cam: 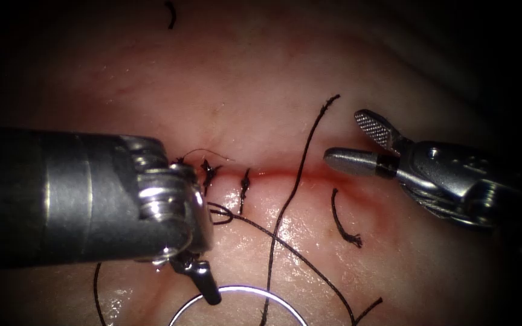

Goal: Wound Closure
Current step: Pick up the needle near the tip with the left grasper

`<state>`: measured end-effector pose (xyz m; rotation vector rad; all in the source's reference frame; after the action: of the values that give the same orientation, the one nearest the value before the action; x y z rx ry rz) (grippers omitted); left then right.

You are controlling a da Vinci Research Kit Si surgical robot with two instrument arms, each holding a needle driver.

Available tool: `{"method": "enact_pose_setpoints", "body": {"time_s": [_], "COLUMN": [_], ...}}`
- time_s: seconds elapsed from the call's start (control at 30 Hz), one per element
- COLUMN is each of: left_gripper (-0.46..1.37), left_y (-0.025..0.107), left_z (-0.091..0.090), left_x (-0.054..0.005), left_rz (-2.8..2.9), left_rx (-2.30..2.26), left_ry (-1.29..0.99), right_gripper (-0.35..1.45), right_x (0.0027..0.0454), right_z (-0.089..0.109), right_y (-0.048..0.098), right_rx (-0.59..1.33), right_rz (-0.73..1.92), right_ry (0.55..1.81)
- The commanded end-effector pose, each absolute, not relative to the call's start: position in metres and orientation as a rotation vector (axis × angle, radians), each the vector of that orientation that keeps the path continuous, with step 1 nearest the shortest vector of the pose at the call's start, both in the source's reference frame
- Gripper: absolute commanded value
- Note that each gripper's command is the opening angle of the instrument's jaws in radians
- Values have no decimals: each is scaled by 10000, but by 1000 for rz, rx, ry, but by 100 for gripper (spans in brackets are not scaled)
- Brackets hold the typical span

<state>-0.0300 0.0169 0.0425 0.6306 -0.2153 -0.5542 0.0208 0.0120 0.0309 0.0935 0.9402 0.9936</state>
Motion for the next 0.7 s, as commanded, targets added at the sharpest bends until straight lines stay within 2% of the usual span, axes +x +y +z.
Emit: {"method": "enact_pose_setpoints", "body": {"time_s": [0.03,0.3,0.43,0.5,0.6,0.7], "left_gripper": [76,46,48,37,49,72], "left_y": [164,140,132,127,119,117], "left_z": [426,446,459,465,473,478], "left_x": [-302,-306,-304,-301,-298,-295], "left_rz": [-551,-493,-460,-443,-426,-418], "left_rx": [627,626,620,609,580,557], "left_ry": [-219,-275,-305,-331,-384,-422], "right_gripper": [81,81,81,80,80,79], "right_x": [208,207,207,206,204,203], "right_z": [309,308,308,308,308,308], "right_y": [119,118,116,115,114,113], "right_rx": [96,96,96,96,96,97], "right_rz": [991,991,989,988,986,984], "right_ry": [942,943,945,946,947,948]}}
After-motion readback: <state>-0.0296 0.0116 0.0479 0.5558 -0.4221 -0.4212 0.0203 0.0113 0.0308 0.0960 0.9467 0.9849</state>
